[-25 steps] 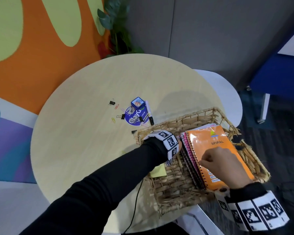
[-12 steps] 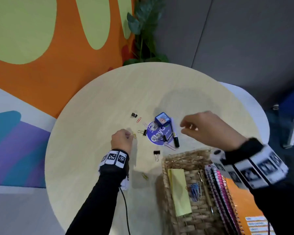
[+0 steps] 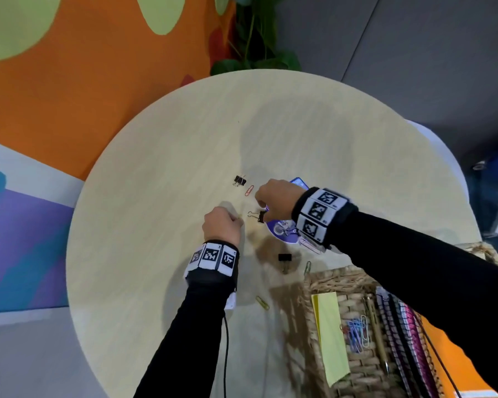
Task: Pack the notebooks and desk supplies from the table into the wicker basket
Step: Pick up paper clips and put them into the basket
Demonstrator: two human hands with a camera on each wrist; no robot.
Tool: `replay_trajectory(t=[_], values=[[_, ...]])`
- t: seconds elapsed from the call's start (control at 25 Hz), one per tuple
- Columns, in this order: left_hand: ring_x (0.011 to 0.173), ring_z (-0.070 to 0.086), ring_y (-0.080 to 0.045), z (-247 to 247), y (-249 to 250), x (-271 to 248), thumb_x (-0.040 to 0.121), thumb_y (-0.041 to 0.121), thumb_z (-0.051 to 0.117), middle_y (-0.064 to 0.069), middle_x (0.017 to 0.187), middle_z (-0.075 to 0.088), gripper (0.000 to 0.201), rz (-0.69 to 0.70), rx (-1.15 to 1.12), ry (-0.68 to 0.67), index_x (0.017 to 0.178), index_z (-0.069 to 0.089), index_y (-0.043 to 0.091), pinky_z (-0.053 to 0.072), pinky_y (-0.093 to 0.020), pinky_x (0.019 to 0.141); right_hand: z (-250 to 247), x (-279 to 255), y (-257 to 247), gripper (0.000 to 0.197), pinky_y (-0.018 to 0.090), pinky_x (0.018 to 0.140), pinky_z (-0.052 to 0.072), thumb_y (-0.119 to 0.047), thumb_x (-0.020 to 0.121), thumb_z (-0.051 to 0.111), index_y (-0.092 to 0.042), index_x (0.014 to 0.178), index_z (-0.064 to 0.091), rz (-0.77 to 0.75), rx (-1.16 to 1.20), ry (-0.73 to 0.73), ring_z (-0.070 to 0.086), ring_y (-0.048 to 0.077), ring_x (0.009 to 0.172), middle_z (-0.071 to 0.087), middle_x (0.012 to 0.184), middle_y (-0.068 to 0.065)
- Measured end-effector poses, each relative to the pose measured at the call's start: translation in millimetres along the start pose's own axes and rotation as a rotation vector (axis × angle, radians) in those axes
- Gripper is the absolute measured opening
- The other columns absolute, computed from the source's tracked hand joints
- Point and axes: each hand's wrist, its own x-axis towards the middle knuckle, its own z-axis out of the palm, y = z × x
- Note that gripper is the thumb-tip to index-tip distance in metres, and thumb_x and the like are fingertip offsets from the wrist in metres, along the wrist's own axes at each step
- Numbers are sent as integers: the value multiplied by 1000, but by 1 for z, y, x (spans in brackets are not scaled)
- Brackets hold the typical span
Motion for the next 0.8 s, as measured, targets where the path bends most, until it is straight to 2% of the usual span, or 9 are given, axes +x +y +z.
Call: replay_trajectory(t=[0.12,0.28,0.36,0.4,0.48,0.56,0.64,0.76,0.8], values=[[93,69,-30,2,0,1,87,17,62,-10,93,73,11,14,9,-25,81,70,14,40,-22,66,12,18,-6,24,33,74,46,-21,80,71,-7,92,56,12,-42,-34,61,29,92,58,97,15],[93,68,-31,5,-4,2,88,18,60,-13,101,73,19,36,21,-46,92,75,7,41,-25,67,11,20,-14,33,31,78,47,-16,81,71,0,108,59,18,-42,-13,63,32,103,62,113,17],[91,68,-32,5,-2,-4,86,15,61,-14,99,74,18,52,4,-36,89,76,6,43,-26,67,5,9,-13,36,32,78,49,-14,82,69,0,113,57,27,-9,4,63,33,102,63,111,17],[91,68,-33,2,-1,-7,85,13,60,-14,98,74,18,60,-7,-19,88,76,5,46,-27,68,-1,2,-13,30,31,73,49,-13,81,68,0,107,58,28,18,30,63,34,98,65,103,17],[95,68,-35,-3,5,-15,85,14,59,-15,99,75,19,77,7,9,89,75,5,52,-32,77,-14,-28,-10,13,25,60,41,-10,79,66,-1,85,59,45,87,98,60,36,89,62,88,15],[98,69,-34,-10,13,-28,84,19,62,-15,100,76,18,131,1,29,91,75,8,54,-34,87,-19,-78,-2,17,29,63,40,-11,76,65,-2,90,63,49,132,193,62,33,91,66,94,14],[91,72,-34,-20,21,-45,81,21,67,-15,90,77,15,225,-48,21,85,75,9,57,-39,89,-6,-137,4,21,32,66,41,-15,75,65,-6,94,66,44,167,251,62,30,89,69,93,10],[72,71,-28,-35,37,-87,77,19,76,-2,64,66,11,375,-144,-26,69,68,20,59,-41,84,44,-213,12,12,29,61,35,-19,76,64,-16,87,64,86,226,124,61,27,85,67,88,9],[64,68,-18,-39,42,-100,76,18,77,4,60,63,18,434,-159,-58,65,65,24,60,-37,82,66,-227,11,6,30,58,34,-18,76,65,-20,80,60,131,233,29,60,27,83,64,85,10]])
